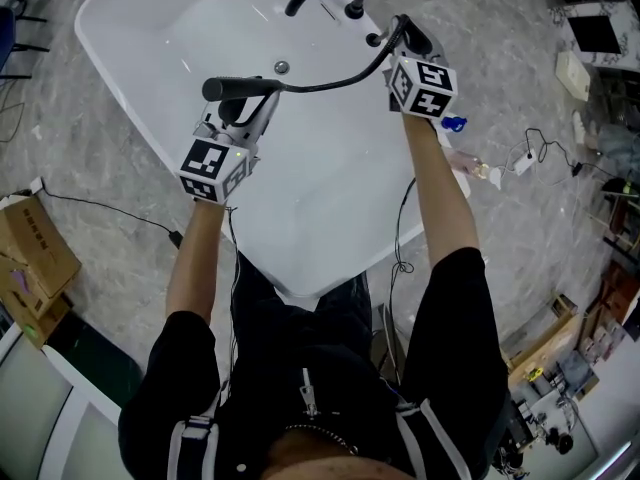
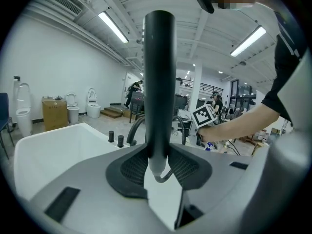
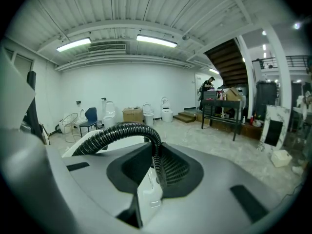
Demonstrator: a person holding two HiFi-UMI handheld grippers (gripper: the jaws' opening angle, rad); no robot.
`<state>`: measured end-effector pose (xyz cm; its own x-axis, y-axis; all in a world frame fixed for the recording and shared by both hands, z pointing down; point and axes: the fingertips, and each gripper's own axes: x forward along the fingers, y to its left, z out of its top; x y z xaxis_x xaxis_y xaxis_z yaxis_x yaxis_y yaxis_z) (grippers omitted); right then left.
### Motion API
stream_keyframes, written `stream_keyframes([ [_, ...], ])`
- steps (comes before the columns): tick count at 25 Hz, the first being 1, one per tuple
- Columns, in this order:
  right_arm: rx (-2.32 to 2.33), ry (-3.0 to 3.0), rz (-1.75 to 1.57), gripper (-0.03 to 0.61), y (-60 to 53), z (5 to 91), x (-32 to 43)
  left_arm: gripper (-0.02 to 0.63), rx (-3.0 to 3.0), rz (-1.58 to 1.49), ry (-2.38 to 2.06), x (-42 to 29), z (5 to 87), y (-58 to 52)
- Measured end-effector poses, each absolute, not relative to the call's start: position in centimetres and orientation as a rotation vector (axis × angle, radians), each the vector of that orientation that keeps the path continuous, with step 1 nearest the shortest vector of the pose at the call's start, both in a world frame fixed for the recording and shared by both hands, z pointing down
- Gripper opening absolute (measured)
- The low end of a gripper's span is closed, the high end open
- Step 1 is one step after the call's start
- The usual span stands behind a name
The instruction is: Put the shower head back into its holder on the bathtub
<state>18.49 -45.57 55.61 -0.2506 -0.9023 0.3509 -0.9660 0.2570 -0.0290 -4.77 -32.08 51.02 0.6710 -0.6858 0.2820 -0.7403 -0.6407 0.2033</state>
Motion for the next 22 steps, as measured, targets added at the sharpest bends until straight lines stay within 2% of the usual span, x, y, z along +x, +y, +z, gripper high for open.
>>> stream_keyframes([
  [22, 1.745, -2.145, 0.521, 0.064, -46.8, 68.1, 19.0, 0.144, 2.582, 0.13, -1.153, -5.3, 55.4, -33.3],
])
